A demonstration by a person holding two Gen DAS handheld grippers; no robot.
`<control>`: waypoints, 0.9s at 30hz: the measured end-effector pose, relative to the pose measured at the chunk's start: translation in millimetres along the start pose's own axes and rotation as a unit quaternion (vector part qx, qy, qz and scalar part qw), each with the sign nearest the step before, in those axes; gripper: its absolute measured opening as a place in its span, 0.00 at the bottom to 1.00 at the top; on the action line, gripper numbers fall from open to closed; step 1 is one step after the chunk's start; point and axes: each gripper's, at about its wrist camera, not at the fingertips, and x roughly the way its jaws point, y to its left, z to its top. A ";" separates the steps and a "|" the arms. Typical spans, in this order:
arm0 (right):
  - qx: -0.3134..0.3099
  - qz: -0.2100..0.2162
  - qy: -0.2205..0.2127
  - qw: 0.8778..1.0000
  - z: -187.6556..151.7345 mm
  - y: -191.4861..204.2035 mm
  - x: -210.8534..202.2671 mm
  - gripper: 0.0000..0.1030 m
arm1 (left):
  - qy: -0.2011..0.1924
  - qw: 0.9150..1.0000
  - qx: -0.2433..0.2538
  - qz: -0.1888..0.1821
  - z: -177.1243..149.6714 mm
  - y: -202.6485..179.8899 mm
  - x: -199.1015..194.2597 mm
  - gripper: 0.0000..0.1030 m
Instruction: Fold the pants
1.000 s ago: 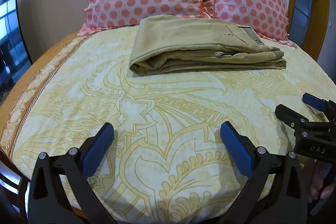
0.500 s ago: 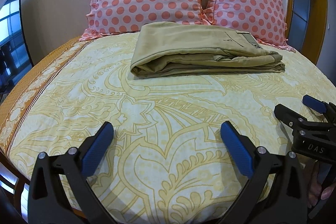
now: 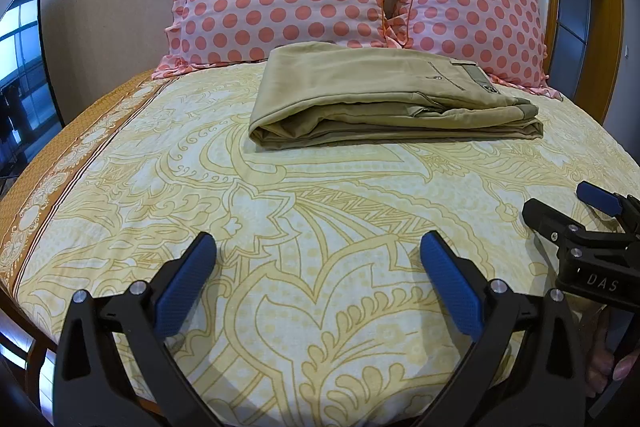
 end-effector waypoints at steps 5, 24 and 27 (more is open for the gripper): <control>0.000 0.000 0.000 1.000 -0.2 -0.3 -0.1 0.99 | -0.001 1.000 0.000 0.000 -0.2 -0.1 0.0 0.98; 0.000 0.000 0.000 1.000 0.2 -0.7 -0.1 0.99 | 0.001 1.000 -0.001 0.000 0.2 -0.2 0.5 0.98; 0.000 0.000 0.000 1.000 0.2 -0.6 -0.1 0.99 | 0.005 1.000 0.000 0.002 1.8 0.6 -0.3 0.98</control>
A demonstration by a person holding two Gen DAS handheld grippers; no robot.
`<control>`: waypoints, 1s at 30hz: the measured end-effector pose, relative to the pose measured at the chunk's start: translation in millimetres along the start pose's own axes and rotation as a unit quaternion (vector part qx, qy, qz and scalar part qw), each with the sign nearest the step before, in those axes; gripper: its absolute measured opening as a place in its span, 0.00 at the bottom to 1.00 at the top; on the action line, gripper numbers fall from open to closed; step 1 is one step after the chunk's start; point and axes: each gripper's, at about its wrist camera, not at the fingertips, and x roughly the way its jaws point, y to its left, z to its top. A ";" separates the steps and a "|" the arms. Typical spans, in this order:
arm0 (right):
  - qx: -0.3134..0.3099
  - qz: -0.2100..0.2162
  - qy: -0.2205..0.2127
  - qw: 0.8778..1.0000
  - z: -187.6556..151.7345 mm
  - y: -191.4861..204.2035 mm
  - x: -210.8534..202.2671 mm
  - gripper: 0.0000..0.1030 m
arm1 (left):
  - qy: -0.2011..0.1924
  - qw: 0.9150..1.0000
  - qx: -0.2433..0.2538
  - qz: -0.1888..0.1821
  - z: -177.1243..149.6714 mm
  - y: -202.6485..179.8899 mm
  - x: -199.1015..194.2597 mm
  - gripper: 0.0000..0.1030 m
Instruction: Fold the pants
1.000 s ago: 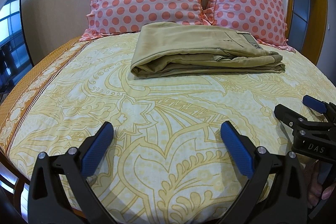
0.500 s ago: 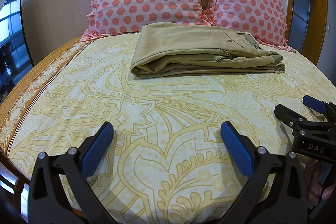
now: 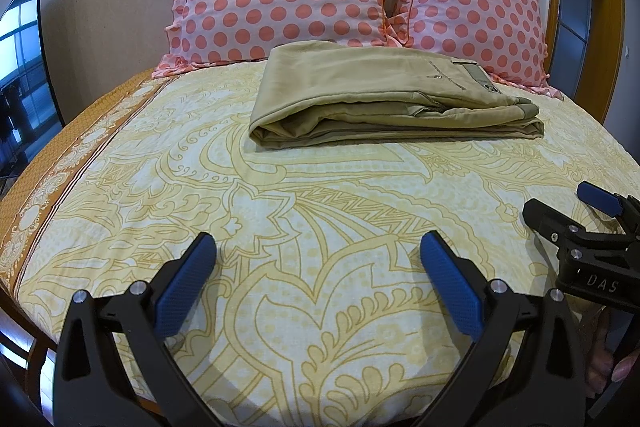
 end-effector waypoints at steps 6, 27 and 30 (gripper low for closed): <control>0.000 0.000 0.000 1.000 0.1 0.2 0.0 0.99 | 0.001 1.000 0.000 -0.001 1.7 1.9 0.4 0.98; 0.000 0.000 0.000 1.000 0.1 0.1 -0.3 0.99 | 0.002 1.000 0.000 -0.001 3.0 3.1 1.6 0.98; 0.000 0.000 0.000 1.000 0.1 0.1 -0.3 0.99 | 0.001 1.000 0.001 -0.001 3.0 3.2 1.7 0.98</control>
